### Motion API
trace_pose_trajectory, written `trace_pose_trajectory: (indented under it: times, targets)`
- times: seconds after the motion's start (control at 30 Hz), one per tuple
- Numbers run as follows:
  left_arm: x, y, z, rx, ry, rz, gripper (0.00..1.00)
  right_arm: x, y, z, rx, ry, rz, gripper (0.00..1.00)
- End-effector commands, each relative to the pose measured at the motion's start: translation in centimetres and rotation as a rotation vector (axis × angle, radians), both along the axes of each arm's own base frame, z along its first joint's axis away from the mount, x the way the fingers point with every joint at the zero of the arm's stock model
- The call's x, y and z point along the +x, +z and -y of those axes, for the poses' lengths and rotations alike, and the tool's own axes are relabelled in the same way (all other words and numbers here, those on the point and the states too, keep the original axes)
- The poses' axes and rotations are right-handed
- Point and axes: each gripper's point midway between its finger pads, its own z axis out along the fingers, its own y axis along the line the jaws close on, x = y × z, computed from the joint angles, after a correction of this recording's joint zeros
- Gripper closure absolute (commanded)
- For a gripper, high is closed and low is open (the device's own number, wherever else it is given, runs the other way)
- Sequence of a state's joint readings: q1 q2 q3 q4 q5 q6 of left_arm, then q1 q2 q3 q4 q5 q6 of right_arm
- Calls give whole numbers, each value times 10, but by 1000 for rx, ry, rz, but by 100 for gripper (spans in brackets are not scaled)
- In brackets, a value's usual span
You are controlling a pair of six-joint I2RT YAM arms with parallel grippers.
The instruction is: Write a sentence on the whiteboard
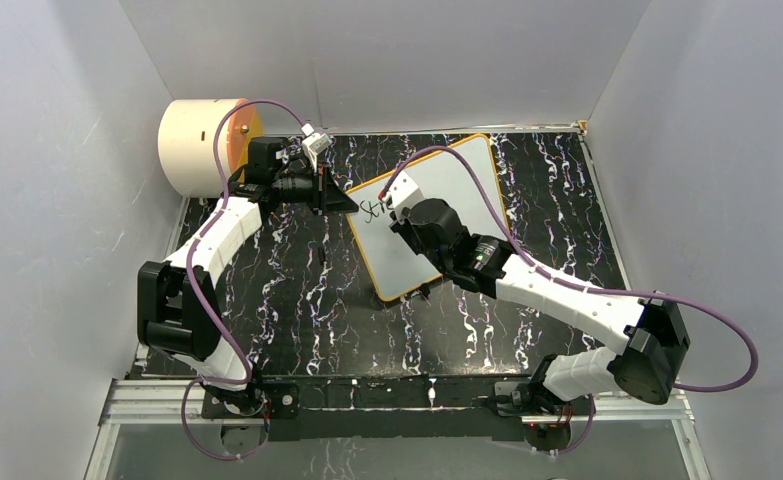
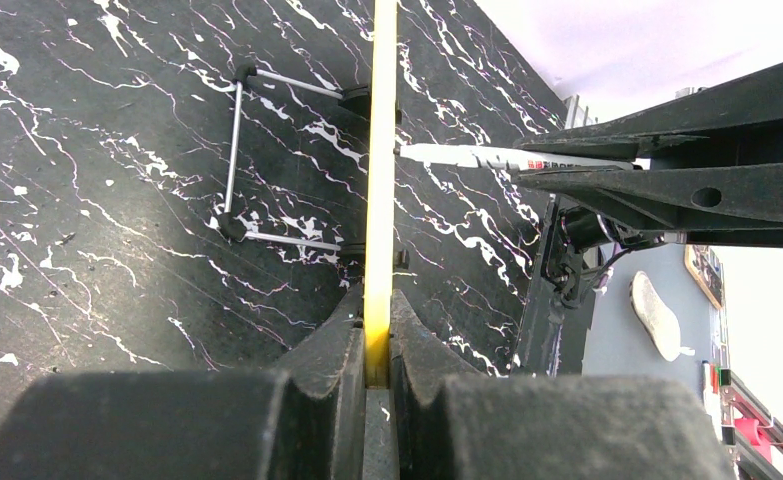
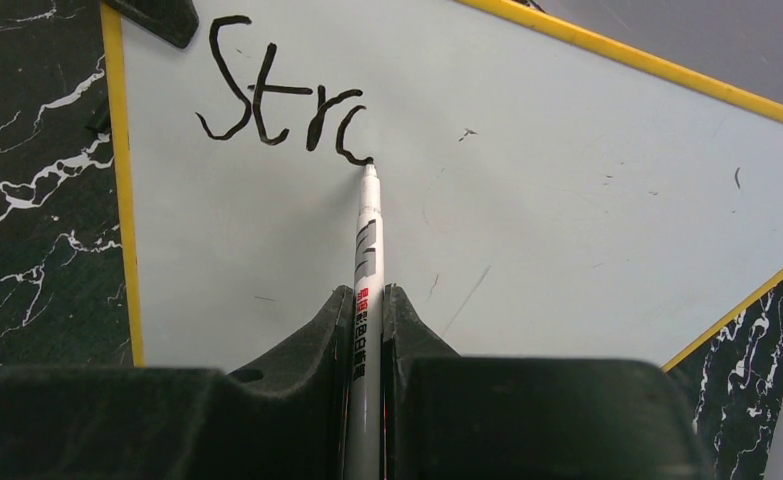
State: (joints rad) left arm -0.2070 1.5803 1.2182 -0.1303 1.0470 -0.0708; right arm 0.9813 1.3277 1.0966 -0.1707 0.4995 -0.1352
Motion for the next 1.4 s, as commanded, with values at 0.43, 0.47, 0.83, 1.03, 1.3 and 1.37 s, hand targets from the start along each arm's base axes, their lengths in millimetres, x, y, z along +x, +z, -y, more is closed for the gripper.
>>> trace_pose_trajectory:
  times: [0.43,0.47,0.83,1.03,1.3,1.37]
  targets:
    - [-13,3,0,-2,-28,8,100,20,31,-8,102,-26,94,100]
    - [-13,3,0,-2,-28,8,100,20,32,-10,105,-19,94,100]
    - [-13,3,0,-3,-28,7,100,17,33,-20,116,33,84,100]
    - [-13,4,-1,-2,-26,10,100,16,35,-22,126,45,83,100]
    - [-13,4,-1,-3,-26,12,100,15,34,-25,125,59,74,100]
    - [-13,4,-1,-2,-26,12,100,14,35,-25,127,63,72,100]
